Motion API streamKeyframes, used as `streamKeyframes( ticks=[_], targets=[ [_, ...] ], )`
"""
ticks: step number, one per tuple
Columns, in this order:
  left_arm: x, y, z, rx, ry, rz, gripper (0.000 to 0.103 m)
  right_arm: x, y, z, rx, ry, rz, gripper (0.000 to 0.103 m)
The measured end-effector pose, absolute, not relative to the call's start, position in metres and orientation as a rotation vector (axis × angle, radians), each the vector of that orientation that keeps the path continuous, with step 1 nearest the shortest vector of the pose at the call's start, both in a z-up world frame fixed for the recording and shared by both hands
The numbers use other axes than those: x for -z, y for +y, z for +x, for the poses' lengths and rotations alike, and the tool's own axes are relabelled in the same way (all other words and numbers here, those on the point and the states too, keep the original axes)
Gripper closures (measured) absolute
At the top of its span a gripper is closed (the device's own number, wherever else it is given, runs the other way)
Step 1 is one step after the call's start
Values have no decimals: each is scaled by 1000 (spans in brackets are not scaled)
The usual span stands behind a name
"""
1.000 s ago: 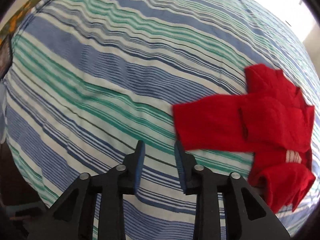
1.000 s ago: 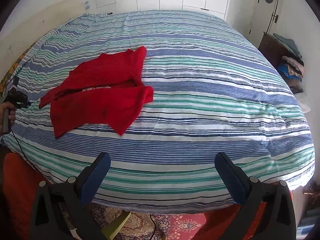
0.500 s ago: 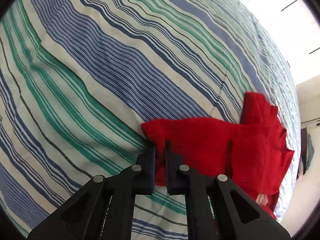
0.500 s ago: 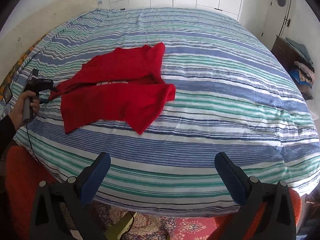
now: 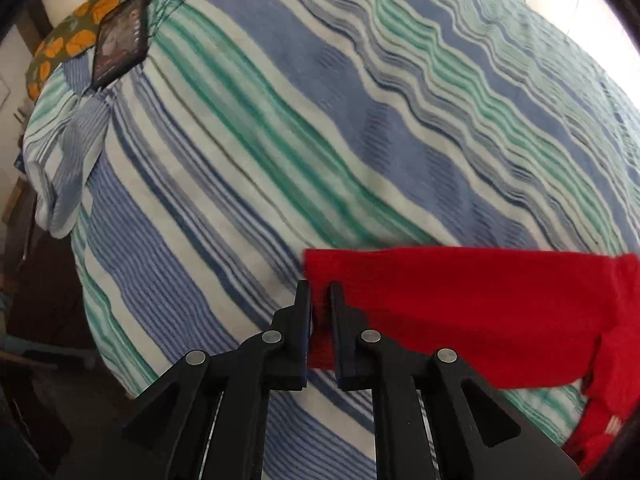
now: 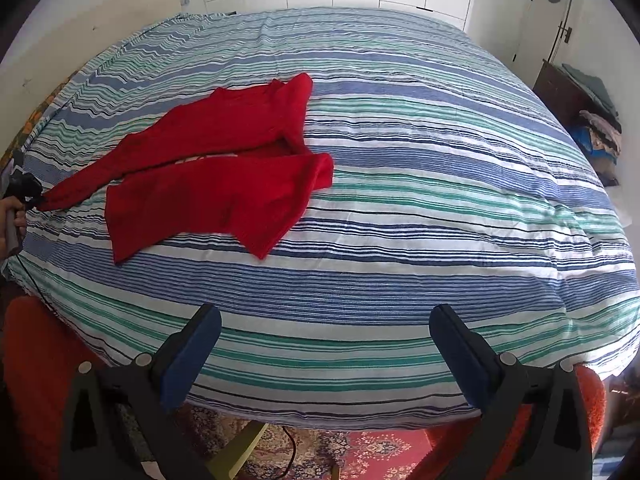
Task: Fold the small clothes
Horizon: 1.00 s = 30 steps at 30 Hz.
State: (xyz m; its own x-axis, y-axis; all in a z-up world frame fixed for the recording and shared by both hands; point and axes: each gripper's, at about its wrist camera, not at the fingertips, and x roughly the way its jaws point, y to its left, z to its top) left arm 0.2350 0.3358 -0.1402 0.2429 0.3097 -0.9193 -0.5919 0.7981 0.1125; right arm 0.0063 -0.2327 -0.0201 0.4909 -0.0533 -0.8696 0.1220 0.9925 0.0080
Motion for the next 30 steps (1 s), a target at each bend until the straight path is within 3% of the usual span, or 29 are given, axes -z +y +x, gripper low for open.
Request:
streamKeyframes(
  ticks=[1, 3, 6, 13, 16, 20, 22, 24, 25, 27, 28, 30],
  targets=[
    [142, 338, 229, -662, 1190, -301, 86, 18, -233, 5, 109, 1042, 71, 0],
    [137, 329, 209, -641, 1184, -362, 65, 15, -236, 4, 115, 1024, 78, 0],
    [123, 276, 167, -380, 1126, -401, 59, 17, -247, 6, 84, 984, 133, 0],
    [152, 105, 119, 275, 1245, -360, 53, 62, -263, 40, -133, 942, 312, 1],
    [168, 77, 138, 264, 1224, -340, 32, 85, -262, 68, -219, 965, 368, 8],
    [174, 68, 143, 284, 1181, -387, 30, 118, -263, 103, -280, 1011, 452, 22],
    [175, 72, 142, 325, 1185, -429, 43, 135, -265, 114, -296, 1041, 529, 25],
    [182, 65, 148, 390, 1255, -440, 100, 147, -266, 120, -305, 1054, 582, 30],
    [178, 65, 139, 411, 1274, -434, 99, 151, -265, 121, -313, 1057, 592, 39],
    [169, 69, 131, 443, 1275, -415, 101, 155, -264, 127, -342, 1084, 612, 69],
    [162, 76, 126, 463, 1277, -425, 101, 156, -264, 128, -373, 1111, 628, 99],
    [140, 94, 112, 494, 1258, -430, 101, 142, -267, 123, -415, 1121, 614, 98]
  ],
)
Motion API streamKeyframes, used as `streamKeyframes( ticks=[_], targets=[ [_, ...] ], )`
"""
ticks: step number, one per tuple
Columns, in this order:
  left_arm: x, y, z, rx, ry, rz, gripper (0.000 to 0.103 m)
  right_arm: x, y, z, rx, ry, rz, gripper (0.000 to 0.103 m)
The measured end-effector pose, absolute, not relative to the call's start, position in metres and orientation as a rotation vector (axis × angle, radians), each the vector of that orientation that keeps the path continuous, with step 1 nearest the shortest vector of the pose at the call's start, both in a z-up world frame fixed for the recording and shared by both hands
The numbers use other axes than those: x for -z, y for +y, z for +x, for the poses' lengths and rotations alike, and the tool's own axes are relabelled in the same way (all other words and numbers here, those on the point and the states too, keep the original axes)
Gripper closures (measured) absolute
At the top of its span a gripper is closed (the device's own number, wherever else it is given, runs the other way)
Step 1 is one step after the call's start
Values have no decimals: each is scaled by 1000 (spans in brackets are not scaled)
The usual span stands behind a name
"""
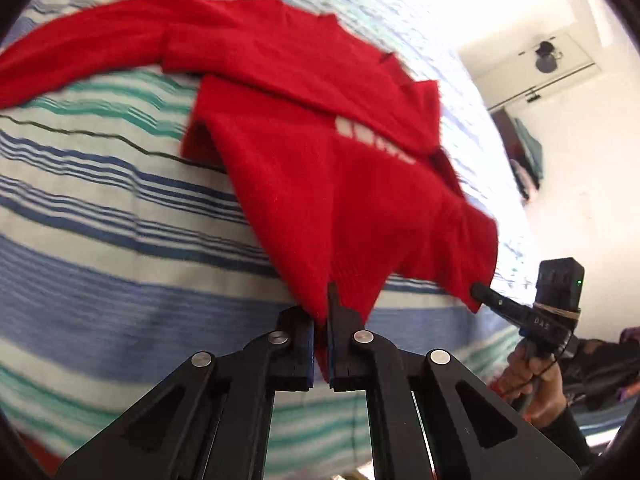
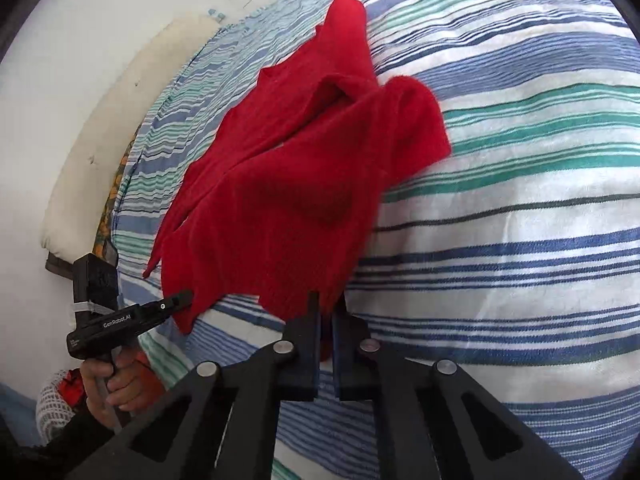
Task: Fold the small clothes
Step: 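Grasp the sweater hem with the left gripper and pull it straight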
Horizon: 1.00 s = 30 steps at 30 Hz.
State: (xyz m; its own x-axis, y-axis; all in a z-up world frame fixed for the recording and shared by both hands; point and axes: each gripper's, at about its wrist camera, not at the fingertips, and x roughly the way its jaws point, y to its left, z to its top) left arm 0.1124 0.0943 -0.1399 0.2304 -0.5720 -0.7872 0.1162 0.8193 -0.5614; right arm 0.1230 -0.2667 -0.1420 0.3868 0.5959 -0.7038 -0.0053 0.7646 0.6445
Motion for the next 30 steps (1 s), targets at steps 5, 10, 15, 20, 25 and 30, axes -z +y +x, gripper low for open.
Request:
streamKeyframes(
  ticks=[5, 10, 15, 20, 25, 30],
  targets=[
    [106, 130, 89, 531, 1300, -376, 101, 86, -275, 83, -548, 1125, 573, 99],
    [130, 119, 69, 456, 1403, -175, 101, 90, -262, 48, -593, 1271, 582, 98],
    [162, 96, 60, 382, 1432, -81, 101, 140, -256, 43, -424, 1415, 522, 99],
    [160, 99, 54, 338, 1412, -107, 101, 139, -256, 45, -370, 1407, 497, 99],
    [155, 111, 39, 315, 1395, -108, 101, 134, -253, 48, -315, 1401, 412, 99],
    [172, 107, 35, 271, 1419, -43, 101, 141, -250, 42, -270, 1397, 294, 100]
  ],
)
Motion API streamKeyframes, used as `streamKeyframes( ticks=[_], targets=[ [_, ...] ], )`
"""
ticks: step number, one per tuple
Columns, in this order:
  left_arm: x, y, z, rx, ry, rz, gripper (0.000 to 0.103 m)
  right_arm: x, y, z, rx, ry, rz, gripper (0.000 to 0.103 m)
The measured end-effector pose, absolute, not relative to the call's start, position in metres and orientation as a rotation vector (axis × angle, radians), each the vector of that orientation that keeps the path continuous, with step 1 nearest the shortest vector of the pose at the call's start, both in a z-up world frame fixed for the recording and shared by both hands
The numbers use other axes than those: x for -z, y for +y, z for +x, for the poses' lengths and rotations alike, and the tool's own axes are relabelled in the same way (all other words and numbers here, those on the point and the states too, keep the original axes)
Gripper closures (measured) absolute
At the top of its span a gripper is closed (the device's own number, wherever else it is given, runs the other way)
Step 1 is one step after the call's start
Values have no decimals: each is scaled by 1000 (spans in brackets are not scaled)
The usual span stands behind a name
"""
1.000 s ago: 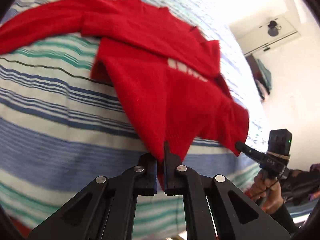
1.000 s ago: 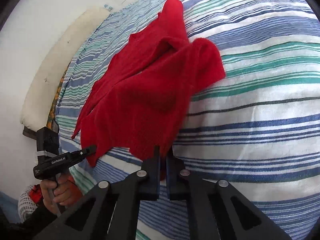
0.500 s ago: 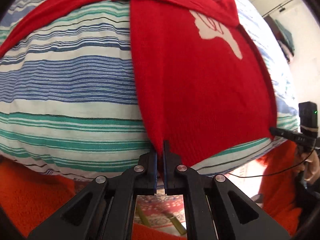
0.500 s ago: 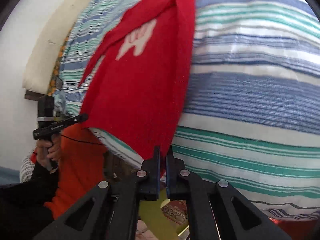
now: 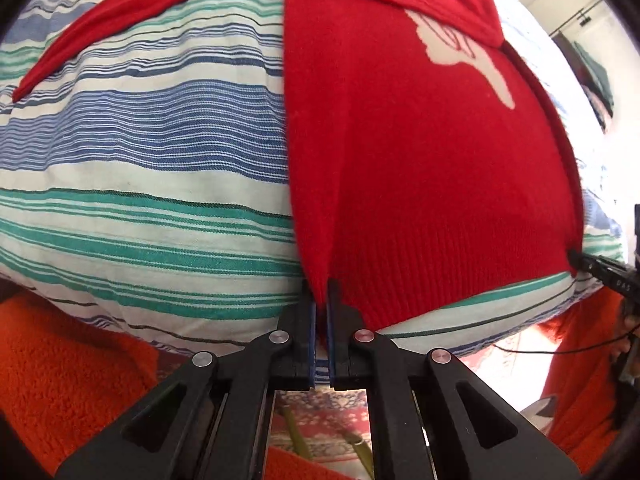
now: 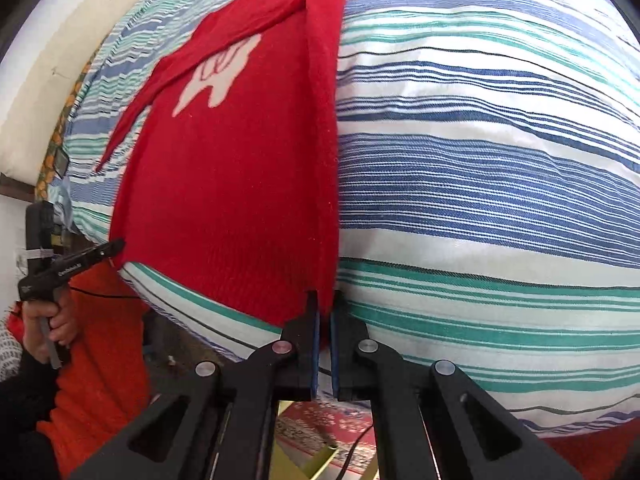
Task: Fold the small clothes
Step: 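Grasp the sweater hem with the left gripper and pull it straight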
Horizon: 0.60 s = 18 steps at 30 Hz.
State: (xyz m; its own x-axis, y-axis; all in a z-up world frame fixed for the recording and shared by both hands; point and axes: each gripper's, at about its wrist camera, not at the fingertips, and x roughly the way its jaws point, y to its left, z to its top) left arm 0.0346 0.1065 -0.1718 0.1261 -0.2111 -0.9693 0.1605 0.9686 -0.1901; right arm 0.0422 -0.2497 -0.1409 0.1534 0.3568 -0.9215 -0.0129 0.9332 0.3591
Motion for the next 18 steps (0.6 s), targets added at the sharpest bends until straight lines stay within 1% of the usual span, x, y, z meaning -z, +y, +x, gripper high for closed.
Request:
streamKeyframes(
  ticks=[2, 3, 7, 8, 9, 10, 11, 12, 13, 14, 16, 18],
  targets=[
    [173, 105, 35, 262, 1420, -37, 100, 143, -245, 42, -252, 1386, 247, 101],
    [173, 104, 36, 253, 1418, -37, 97, 144, -239, 42, -243, 1377, 221, 101],
    [171, 91, 32, 228, 1397, -14, 96, 138, -226, 39, -213, 1327, 114, 101],
    [169, 89, 30, 223, 1391, -4, 91, 137, -223, 37, -212, 1311, 90, 99],
    [168, 85, 24, 221, 1386, 4, 79, 134, -221, 36, -214, 1300, 69, 96],
    [167, 78, 19, 220, 1385, 8, 70, 131, -218, 34, -210, 1289, 42, 89],
    [164, 78, 17, 217, 1386, 5, 47, 127, -217, 33, -204, 1275, 15, 77],
    [160, 79, 13, 206, 1388, 1, 28, 122, -218, 29, -195, 1263, -8, 68],
    [156, 80, 9, 181, 1389, 3, 23, 118, -220, 26, -184, 1254, -23, 46],
    [153, 81, 4, 149, 1388, 13, 20, 114, -222, 23, -173, 1247, -28, 33],
    [145, 84, -5, 88, 1380, 37, 20, 107, -231, 18, -140, 1246, -17, 32],
    [130, 90, -12, 47, 1335, 28, 20, 95, -238, 11, -84, 1226, -1, 32]
  ],
)
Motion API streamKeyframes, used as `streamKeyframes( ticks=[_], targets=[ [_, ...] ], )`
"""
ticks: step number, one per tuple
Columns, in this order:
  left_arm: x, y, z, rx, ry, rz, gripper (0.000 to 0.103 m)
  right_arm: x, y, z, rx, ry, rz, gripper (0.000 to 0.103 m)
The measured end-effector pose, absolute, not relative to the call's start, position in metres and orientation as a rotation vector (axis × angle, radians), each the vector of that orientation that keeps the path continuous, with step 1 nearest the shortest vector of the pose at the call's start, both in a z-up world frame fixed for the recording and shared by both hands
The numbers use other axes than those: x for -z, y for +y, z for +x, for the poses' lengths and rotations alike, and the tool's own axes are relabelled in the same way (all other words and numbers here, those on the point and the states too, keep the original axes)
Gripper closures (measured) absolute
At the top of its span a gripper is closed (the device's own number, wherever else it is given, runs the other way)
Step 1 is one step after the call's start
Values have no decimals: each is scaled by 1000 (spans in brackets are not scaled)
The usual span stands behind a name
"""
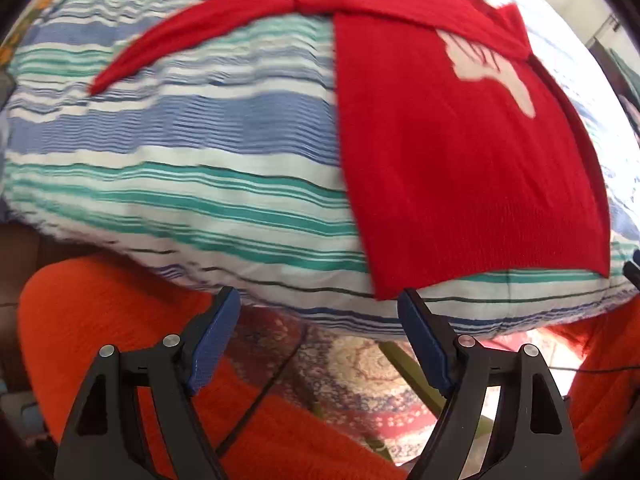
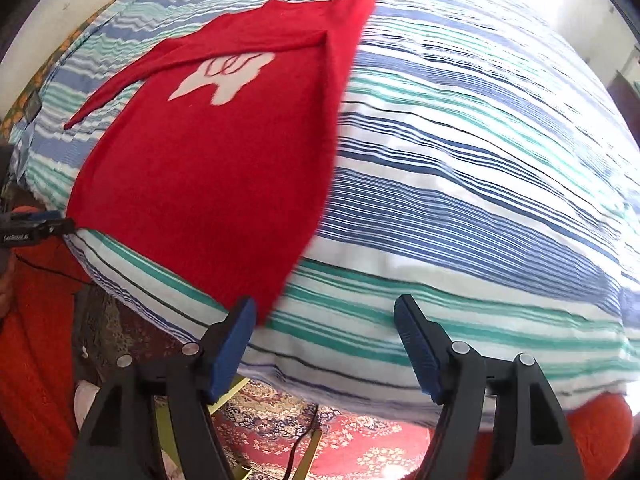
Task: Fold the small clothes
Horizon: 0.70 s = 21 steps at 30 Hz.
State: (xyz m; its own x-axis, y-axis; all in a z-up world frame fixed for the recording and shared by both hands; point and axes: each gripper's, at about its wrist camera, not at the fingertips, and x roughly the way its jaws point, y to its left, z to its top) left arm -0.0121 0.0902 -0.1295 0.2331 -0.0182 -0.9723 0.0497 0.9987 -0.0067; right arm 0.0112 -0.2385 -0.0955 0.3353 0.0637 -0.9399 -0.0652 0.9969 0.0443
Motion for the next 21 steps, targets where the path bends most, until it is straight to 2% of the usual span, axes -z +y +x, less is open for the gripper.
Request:
streamKeyframes(
  ticks=[12, 21],
  targets=[
    [32, 92, -3, 55, 1040, -29, 16, 13, -239, 1, 157, 1064, -118, 32],
    [27, 73, -3, 95, 1019, 9, 14, -11, -231, -3, 179, 1017, -141, 32]
  ],
)
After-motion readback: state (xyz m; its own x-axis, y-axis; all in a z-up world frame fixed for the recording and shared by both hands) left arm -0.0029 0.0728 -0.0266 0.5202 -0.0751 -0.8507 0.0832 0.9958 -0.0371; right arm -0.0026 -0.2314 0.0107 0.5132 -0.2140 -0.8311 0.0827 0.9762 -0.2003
